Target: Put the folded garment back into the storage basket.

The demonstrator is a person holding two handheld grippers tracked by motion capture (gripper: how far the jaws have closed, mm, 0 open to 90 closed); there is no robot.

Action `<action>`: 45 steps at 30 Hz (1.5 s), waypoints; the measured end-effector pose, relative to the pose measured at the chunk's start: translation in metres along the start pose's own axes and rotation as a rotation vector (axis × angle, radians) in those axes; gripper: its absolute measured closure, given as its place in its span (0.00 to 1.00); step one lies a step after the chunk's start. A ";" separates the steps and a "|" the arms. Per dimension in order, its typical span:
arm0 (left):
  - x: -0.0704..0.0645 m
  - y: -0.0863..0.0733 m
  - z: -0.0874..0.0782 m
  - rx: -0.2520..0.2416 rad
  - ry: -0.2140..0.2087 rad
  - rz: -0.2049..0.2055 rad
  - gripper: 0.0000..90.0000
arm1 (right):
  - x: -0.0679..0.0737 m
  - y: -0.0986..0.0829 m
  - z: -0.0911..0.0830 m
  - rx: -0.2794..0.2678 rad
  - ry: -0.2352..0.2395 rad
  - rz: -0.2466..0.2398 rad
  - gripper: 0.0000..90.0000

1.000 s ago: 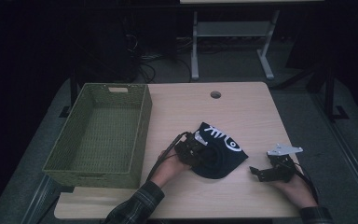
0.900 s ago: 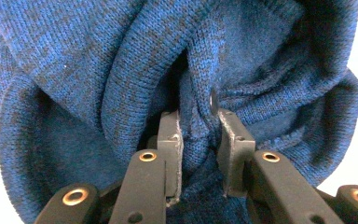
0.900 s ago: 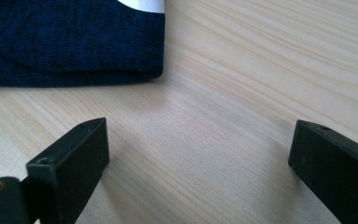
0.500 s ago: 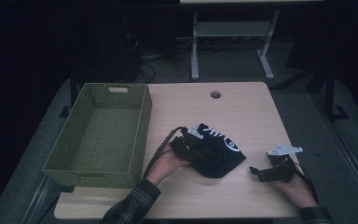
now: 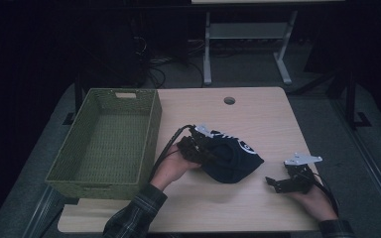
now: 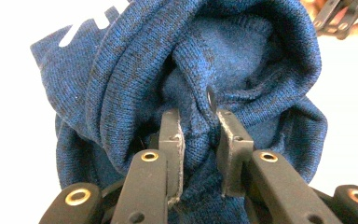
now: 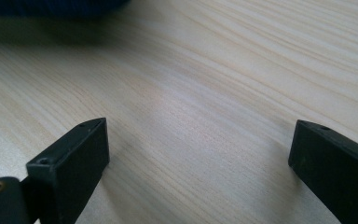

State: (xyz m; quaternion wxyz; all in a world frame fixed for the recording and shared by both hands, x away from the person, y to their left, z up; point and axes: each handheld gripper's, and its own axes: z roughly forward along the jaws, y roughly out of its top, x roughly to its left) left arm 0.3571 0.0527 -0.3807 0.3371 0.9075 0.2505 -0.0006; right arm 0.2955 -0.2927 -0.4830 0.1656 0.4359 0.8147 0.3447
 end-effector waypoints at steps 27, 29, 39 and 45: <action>0.023 0.031 -0.092 -0.088 0.082 0.022 0.82 | 0.000 0.000 0.000 -0.001 0.001 0.003 0.05; 0.026 0.031 -0.101 -0.091 0.097 0.019 0.82 | 0.000 0.000 0.000 -0.002 0.001 0.003 0.05; 0.043 0.017 -0.135 -0.108 0.163 -0.027 0.82 | 0.000 0.000 0.000 -0.001 0.001 0.003 0.05; 0.052 0.005 -0.154 -0.125 0.208 -0.063 0.82 | 0.000 0.000 0.000 -0.001 0.001 0.003 0.05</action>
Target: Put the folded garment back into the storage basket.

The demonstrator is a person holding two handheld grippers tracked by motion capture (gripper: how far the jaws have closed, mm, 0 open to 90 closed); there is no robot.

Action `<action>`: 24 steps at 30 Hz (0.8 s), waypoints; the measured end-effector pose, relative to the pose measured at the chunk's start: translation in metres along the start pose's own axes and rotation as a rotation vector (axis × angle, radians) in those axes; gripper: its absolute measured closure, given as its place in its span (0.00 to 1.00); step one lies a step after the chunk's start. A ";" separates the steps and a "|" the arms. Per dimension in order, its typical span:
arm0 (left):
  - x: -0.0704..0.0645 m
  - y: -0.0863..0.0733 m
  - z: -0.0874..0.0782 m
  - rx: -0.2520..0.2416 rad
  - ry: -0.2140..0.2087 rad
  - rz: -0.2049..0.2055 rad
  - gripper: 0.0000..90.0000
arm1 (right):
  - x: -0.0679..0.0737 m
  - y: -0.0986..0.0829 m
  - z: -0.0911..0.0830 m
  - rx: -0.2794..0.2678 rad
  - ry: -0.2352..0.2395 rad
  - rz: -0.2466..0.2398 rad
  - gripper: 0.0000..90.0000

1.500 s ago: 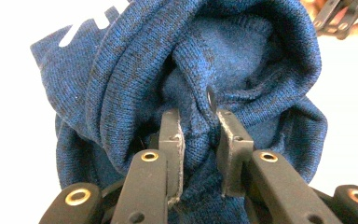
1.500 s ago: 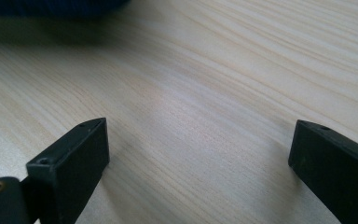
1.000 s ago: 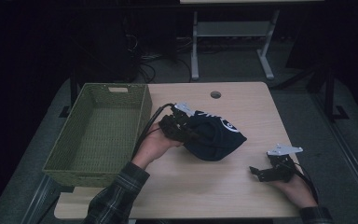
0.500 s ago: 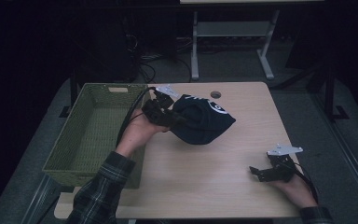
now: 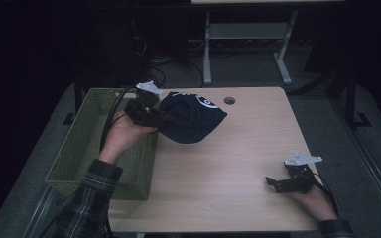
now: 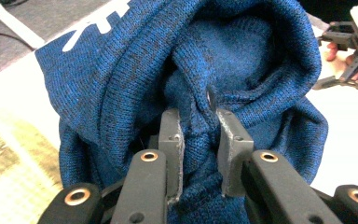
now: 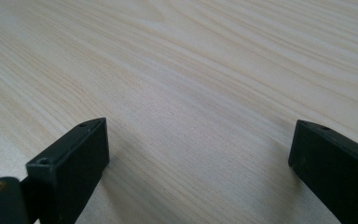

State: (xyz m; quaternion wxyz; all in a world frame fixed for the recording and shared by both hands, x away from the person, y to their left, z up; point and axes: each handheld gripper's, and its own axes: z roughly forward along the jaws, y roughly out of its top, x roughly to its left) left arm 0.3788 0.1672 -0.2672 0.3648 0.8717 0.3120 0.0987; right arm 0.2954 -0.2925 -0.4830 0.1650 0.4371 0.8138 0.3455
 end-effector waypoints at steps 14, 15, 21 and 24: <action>0.032 -0.026 -0.045 -0.024 0.113 -0.071 0.82 | 0.002 0.000 0.000 0.001 -0.035 -0.009 0.00; 0.035 -0.029 -0.048 -0.024 0.123 -0.076 0.82 | 0.003 0.000 0.000 0.001 -0.038 -0.009 0.00; 0.047 -0.044 -0.067 -0.028 0.175 -0.120 0.82 | 0.003 0.000 0.000 0.001 -0.039 -0.009 0.00; 0.052 -0.053 -0.074 -0.025 0.200 -0.134 0.82 | 0.003 0.000 0.000 0.001 -0.037 -0.009 0.00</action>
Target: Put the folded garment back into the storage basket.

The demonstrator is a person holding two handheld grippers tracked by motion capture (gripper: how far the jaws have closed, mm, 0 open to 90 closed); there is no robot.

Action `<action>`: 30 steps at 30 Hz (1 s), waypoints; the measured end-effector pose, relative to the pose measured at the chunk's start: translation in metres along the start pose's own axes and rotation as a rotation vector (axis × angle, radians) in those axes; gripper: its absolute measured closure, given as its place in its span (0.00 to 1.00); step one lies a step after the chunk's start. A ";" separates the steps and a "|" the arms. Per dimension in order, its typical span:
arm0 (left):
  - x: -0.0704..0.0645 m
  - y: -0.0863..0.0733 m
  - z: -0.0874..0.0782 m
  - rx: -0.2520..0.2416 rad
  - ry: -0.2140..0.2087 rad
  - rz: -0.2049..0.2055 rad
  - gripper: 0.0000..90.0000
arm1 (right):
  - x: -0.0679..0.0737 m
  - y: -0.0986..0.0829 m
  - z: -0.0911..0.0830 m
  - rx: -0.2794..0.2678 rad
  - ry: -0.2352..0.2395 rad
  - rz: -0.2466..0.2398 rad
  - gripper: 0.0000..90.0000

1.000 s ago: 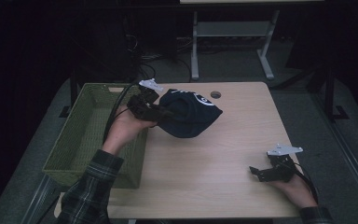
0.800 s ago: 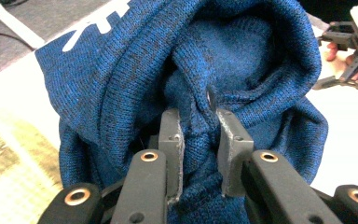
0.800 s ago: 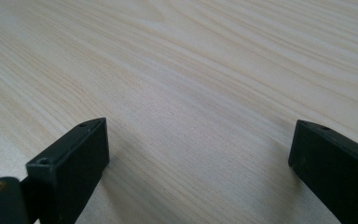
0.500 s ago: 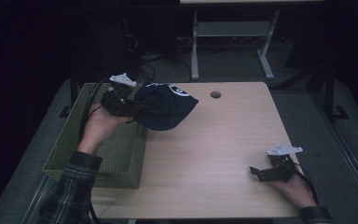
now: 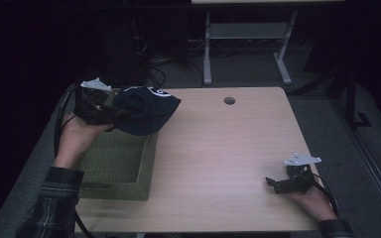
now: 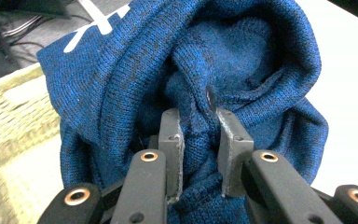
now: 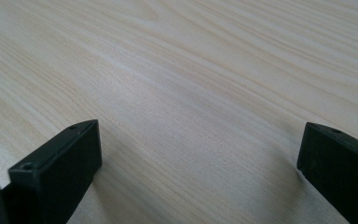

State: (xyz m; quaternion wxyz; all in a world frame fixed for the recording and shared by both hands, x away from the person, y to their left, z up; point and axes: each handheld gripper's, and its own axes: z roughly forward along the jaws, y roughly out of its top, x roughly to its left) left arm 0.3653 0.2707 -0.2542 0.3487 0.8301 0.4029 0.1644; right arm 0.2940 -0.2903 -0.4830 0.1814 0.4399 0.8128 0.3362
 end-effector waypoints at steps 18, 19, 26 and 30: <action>0.039 -0.049 -0.004 0.061 0.153 -0.082 0.82 | -0.001 0.000 0.001 0.006 0.021 0.003 0.00; 0.041 -0.052 -0.002 0.063 0.157 -0.085 0.82 | -0.001 0.000 0.001 0.006 0.021 0.003 0.00; 0.051 -0.070 0.012 0.087 0.165 -0.120 0.82 | -0.001 0.000 0.001 0.009 0.023 0.004 0.00; 0.055 -0.080 0.022 0.105 0.167 -0.130 0.82 | -0.001 0.000 0.001 0.008 0.025 0.007 0.00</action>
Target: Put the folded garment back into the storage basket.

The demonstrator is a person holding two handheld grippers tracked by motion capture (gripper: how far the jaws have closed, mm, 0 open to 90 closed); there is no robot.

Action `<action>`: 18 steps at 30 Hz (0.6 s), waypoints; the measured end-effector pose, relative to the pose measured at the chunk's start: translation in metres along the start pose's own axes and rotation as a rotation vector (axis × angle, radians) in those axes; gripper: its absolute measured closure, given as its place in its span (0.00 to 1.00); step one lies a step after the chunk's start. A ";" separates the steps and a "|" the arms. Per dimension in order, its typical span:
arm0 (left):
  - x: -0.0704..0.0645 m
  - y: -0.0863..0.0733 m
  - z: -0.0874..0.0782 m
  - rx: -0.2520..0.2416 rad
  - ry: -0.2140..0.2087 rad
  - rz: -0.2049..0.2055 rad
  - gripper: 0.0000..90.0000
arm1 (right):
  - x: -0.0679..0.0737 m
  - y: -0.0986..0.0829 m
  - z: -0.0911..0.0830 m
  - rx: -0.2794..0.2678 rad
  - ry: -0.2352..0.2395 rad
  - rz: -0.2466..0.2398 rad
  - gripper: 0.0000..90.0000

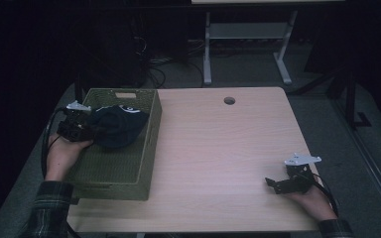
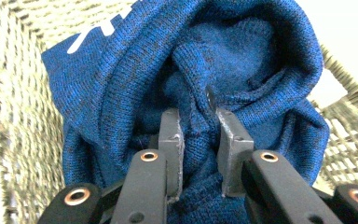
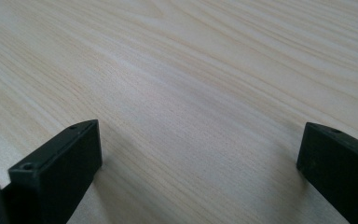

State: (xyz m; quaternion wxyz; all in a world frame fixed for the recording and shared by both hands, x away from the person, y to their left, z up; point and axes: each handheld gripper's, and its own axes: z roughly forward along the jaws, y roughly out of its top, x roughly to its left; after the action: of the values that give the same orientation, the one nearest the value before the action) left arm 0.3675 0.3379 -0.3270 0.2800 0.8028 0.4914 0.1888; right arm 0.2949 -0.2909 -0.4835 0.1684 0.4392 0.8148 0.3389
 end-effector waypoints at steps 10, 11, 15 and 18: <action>0.002 -0.013 0.025 0.047 -0.008 -0.012 0.82 | 0.000 0.000 0.000 0.001 0.003 -0.001 0.00; 0.002 -0.013 0.027 0.051 -0.008 -0.010 0.82 | 0.000 0.000 0.000 0.002 0.003 0.001 0.00; 0.002 -0.018 0.037 0.079 -0.011 -0.012 0.82 | 0.000 0.000 0.000 0.002 0.006 0.003 0.00; 0.002 -0.021 0.043 0.100 -0.020 -0.015 0.81 | 0.000 0.000 0.000 0.005 0.009 0.008 0.00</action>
State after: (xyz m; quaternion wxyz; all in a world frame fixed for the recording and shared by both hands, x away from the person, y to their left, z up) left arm 0.3786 0.3359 -0.3737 0.2459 0.8139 0.5034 0.1539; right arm 0.2953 -0.2909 -0.4835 0.1623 0.4414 0.8145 0.3397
